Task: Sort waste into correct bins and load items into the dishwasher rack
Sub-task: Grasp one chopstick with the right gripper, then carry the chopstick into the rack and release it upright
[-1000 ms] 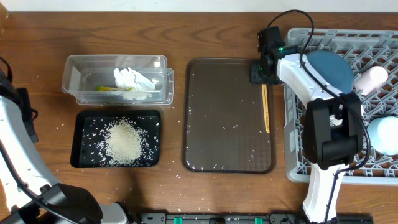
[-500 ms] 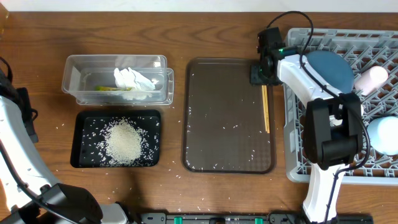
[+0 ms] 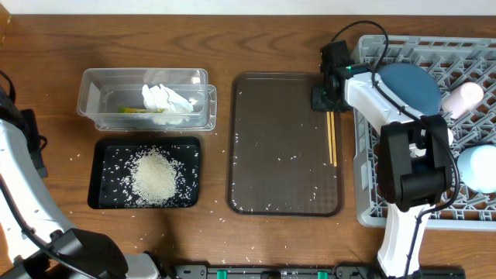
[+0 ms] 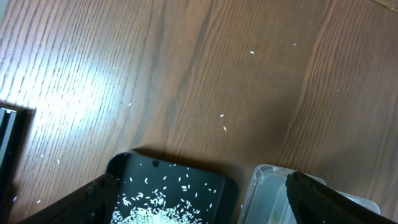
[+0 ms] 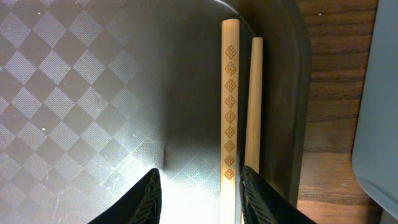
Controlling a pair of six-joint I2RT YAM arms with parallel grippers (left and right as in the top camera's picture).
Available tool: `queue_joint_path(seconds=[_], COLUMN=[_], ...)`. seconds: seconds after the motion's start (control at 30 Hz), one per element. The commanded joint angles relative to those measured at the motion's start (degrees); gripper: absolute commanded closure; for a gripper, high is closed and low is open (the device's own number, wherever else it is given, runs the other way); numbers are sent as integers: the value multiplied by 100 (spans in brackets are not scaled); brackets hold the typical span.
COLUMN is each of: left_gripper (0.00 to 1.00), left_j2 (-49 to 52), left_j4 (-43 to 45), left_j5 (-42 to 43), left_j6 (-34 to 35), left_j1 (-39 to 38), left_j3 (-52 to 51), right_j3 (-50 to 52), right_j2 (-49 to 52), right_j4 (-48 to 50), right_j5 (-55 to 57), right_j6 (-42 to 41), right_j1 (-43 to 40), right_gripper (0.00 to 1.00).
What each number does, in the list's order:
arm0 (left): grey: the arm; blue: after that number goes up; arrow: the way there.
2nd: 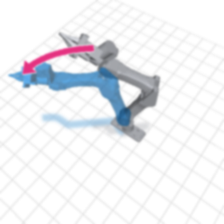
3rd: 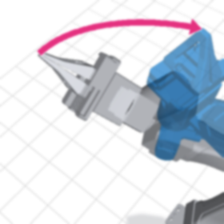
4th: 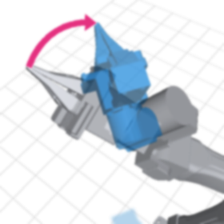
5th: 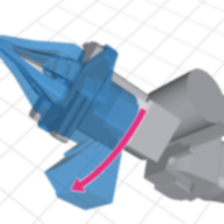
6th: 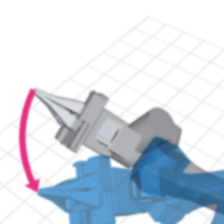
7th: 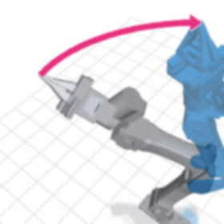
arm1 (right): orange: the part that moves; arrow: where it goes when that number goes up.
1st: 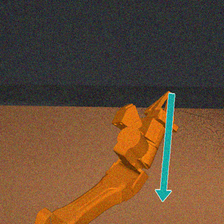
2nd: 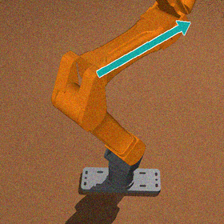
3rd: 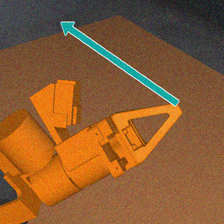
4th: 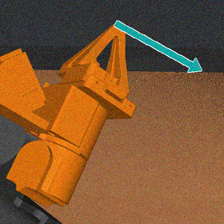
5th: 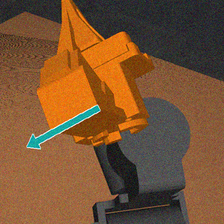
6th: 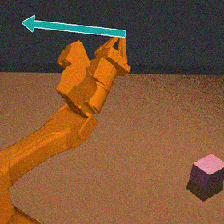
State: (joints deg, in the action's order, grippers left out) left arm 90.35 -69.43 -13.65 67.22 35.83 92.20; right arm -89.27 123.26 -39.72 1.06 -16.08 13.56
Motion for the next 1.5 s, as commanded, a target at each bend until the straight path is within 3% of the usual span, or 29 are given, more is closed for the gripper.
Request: queue_joint_path(seconds=[0.0,0.13,0.33,0.5,0.67,0.87,1.13,1.33,1.47], left_gripper=[11,11,11,11,11,11,11,11,11], left_j2=[11,11,11,11,11,11,11,11,11], left_j4=[-39,-39,-37,-37,-37,-37,-37,-37,-37], left_j5=[-33,-33,-33,-33,-33,-33,-33,-33,-33], left_j6=[-57,-57,-57,-57,-57,-57,-57,-57,-57], left_j1=[11,11,11,11,11,11,11,11,11], left_j3=[-15,-15,-15,-15,-15,-15,-15,-15,-15], right_j3=[57,179,647,767,533,-361,-1539,-1637,-1637], right_j2=[63,63,63,59,-35,-356,-1239,-1976,-2083], right_j4=[-31,-31,127,118,-48,-1049,-2594,-3235,-3609], right_j5=[-7,-7,-4,-59,-588,-603,-605,-647,-1377], right_j6=[48,17,-87,-175,-170,-46,730,1318,2275], right_j1=[83,133,240,262,249,7,-597,-1272,-1545], right_gripper=[60,62,75,99,99,99,99,99,99])
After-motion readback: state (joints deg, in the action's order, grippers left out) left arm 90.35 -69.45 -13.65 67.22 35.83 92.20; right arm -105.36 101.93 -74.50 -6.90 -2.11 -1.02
